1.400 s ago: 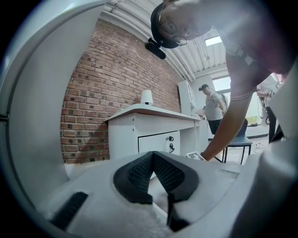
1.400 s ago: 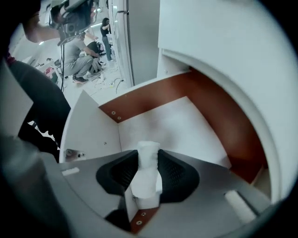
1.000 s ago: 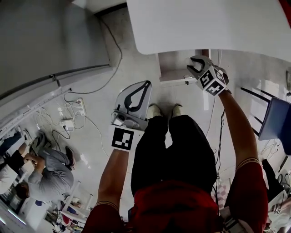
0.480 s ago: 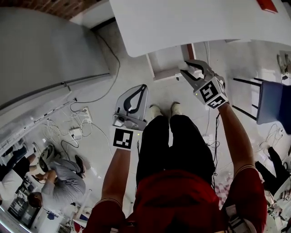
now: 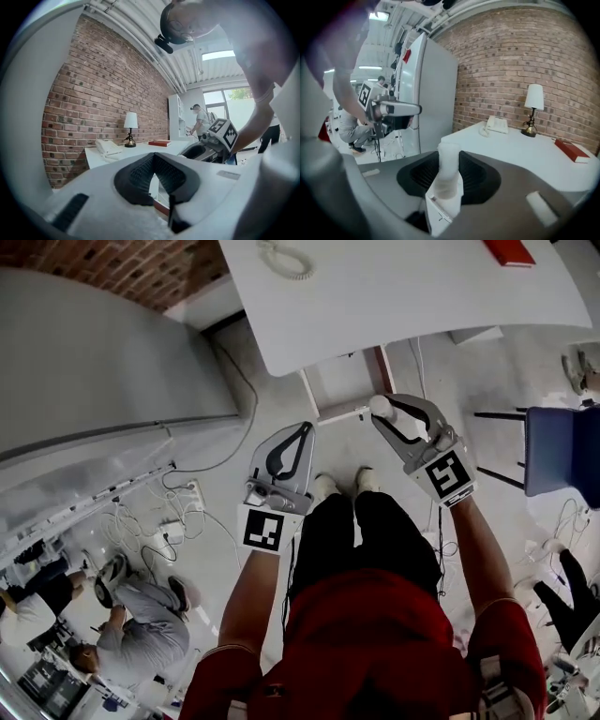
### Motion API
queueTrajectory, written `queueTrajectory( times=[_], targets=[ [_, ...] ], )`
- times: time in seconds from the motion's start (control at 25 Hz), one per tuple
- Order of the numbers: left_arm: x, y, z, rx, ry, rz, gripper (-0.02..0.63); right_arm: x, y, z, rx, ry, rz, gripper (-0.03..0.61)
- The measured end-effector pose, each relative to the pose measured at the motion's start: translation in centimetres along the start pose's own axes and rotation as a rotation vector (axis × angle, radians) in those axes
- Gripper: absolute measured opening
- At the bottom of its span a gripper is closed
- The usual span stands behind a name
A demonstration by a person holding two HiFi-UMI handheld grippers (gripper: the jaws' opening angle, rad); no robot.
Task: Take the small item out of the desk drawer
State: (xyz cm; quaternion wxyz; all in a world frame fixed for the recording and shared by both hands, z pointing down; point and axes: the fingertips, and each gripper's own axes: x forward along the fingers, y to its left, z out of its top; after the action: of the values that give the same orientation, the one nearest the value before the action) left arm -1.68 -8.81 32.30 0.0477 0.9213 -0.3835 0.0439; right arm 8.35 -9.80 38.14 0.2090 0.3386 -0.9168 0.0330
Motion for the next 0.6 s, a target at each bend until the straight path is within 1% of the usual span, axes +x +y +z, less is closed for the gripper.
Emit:
queueTrajectory(
  times=[0.04,0.2,0.28,0.36,0.44,0.6],
  targets=[
    [0.0,-0.3,1.0,0.000,-0.012,-0.004,0.003,-0.8,-0.2,1.4,0.025,-0.049,-0.013,0.144],
    [-0.8,-2.1,5.2,0.006,-0.051,-0.023,0.003,-4.4,-0.8,6.6,0.181,-0.216,-0.069,0.144],
    [-1.6,-3.3,6.9,0.002,-0.066,-0.027,0.003,-6.4,-0.4,8.6,0.225,-0.282,-0.082,0.144],
    [-2.4,-4.3,8.3,-0.004,-0.083,-0.029,0.003,-8.2,0.2,10.2,0.252,-0.344,-0.082,0.143],
    [-2.8,-4.9,9.7,-0.003,-0.100,-0.031,0.003,-9.7,0.9,11.7,0.276,-0.394,-0.061,0.144],
    [-3.8,-5.5,11.8,0.019,-0.113,-0.042,0.003,-11.6,1.9,14.4,0.257,-0.427,-0.054,0.143]
  ],
)
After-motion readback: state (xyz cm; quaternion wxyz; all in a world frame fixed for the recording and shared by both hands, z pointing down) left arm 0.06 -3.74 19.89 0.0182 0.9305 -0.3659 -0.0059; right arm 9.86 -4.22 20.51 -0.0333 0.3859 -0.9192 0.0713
